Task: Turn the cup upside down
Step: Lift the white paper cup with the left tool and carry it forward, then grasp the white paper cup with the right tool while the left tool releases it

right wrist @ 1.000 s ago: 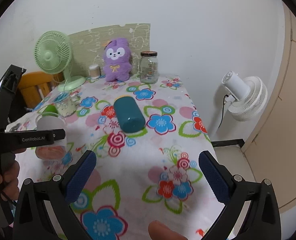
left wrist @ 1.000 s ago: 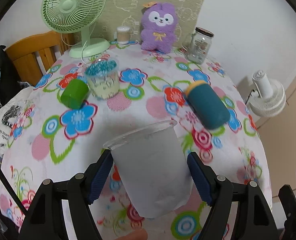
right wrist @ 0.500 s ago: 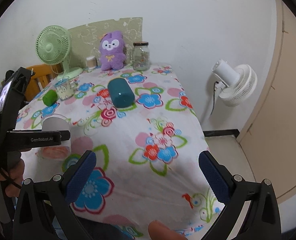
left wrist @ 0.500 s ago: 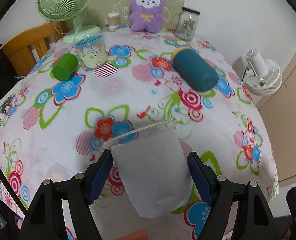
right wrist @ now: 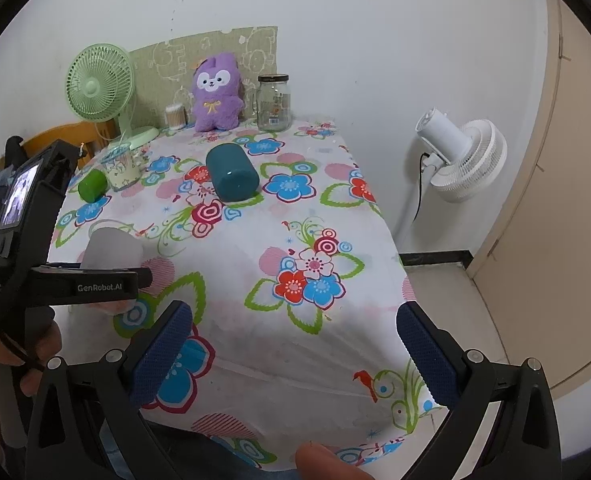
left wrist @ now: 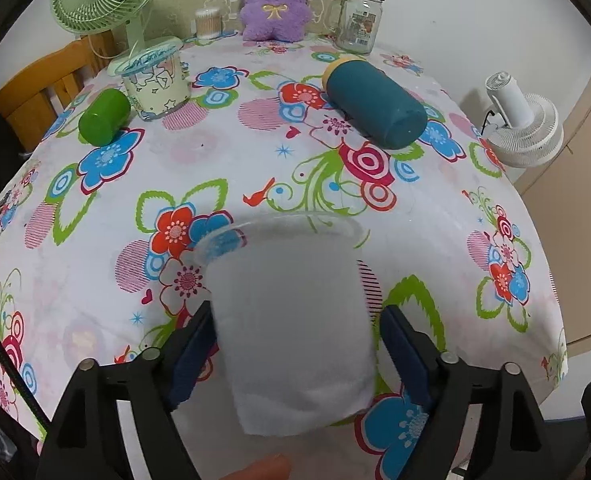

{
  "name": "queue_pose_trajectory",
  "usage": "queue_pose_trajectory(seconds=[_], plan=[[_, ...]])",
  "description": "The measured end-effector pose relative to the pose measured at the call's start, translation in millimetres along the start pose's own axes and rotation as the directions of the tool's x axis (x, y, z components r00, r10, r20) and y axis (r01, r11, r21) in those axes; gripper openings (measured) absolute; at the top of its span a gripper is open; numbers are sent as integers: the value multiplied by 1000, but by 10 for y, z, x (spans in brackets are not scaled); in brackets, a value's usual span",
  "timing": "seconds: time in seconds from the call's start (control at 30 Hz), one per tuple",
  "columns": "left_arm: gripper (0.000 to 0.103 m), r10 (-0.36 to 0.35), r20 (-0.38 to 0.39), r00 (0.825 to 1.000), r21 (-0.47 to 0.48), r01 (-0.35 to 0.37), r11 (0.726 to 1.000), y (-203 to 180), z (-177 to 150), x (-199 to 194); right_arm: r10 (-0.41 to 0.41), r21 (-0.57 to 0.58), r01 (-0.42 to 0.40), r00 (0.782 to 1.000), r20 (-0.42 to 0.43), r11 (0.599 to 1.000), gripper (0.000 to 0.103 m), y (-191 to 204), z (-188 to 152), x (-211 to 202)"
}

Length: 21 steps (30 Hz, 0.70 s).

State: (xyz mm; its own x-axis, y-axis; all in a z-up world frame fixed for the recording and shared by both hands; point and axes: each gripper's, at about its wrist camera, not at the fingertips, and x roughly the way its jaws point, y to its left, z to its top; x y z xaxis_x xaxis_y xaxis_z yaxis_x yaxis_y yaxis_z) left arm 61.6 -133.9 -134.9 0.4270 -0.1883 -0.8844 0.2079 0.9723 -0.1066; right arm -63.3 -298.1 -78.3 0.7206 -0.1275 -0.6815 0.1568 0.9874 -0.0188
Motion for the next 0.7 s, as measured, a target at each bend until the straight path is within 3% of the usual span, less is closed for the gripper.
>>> queue_pose_trajectory(seconds=[0.2,0.43,0.7], plan=[[95,-25,38,999,11,25,1000,13,39,-131,3,-8,-3,1000,5,1000,103,44,40,-11],[97,-66,89,994,1,66,998,178,137,-446,25,-48,-23,999,32,999,103,231,187,-52],[100,-34,189,981,-43,43,998,612,162,-863,116,-90,-113,993,27,989,103,603,362,-10]])
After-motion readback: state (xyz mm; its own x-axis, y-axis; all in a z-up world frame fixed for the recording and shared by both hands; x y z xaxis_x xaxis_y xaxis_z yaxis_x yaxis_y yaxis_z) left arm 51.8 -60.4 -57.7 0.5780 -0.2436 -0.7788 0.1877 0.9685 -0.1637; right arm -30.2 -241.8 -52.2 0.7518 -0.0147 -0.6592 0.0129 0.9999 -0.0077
